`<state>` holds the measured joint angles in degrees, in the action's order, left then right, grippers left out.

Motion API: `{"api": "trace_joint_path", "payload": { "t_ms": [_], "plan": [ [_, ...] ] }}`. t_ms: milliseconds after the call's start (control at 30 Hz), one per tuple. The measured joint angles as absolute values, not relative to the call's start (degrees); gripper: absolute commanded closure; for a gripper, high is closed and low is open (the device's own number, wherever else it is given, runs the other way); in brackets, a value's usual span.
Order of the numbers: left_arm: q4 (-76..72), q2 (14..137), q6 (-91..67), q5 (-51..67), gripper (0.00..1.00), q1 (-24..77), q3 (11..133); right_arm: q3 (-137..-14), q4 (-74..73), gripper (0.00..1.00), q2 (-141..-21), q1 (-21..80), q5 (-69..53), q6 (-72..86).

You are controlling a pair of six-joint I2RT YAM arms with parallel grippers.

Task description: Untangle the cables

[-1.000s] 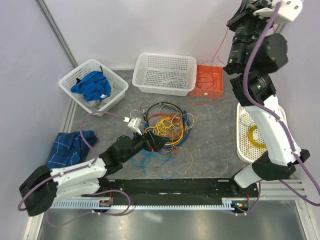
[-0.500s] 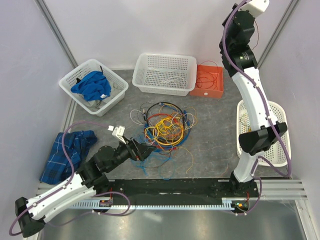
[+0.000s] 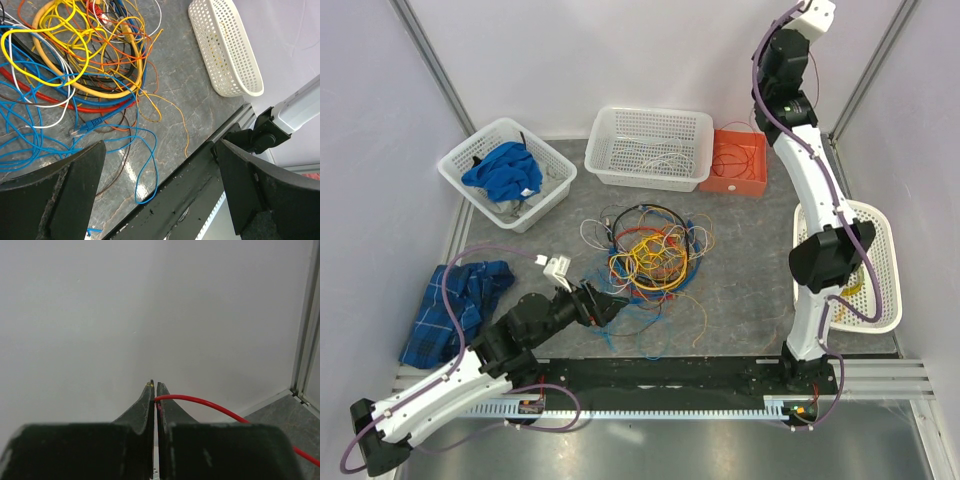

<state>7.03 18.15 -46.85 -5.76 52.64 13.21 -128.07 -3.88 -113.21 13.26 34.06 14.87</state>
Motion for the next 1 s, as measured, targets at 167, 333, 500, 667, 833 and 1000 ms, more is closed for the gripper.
{"api": "trace_joint_path", "payload": {
  "t_ms": [167,333,500,667,833,1000],
  "plan": [
    [7.22,17.85,-46.57,-6.11,0.0,52.64,13.21,-128.07,-3.51,1.0,-115.15,13.28,33.17,15.27],
    [7.2,18.17,-46.57,-6.42,0.0,52.64,13.21,-127.98,-2.94,1.0,-116.64,13.28,32.36,15.42],
    [7.18,19.59,-46.59,-6.55,0.0,52.64,13.21,-122.78,0.4,1.0,-116.9,13.28,31.27,17.04],
    [7.16,21.04,-46.59,-6.57,0.0,52.64,13.21,-118.37,0.91,1.0,-118.89,13.28,30.06,18.87],
    [6.48,22.13,-46.61,-6.92,0.0,52.64,12.93,-115.04,1.52,1.0,-121.67,13.28,28.05,21.04],
    [5.8,22.52,-46.63,-6.98,0.0,52.64,12.36,-112.44,1.72,1.0,-124.01,13.28,26.76,22.76]
  ]
}}
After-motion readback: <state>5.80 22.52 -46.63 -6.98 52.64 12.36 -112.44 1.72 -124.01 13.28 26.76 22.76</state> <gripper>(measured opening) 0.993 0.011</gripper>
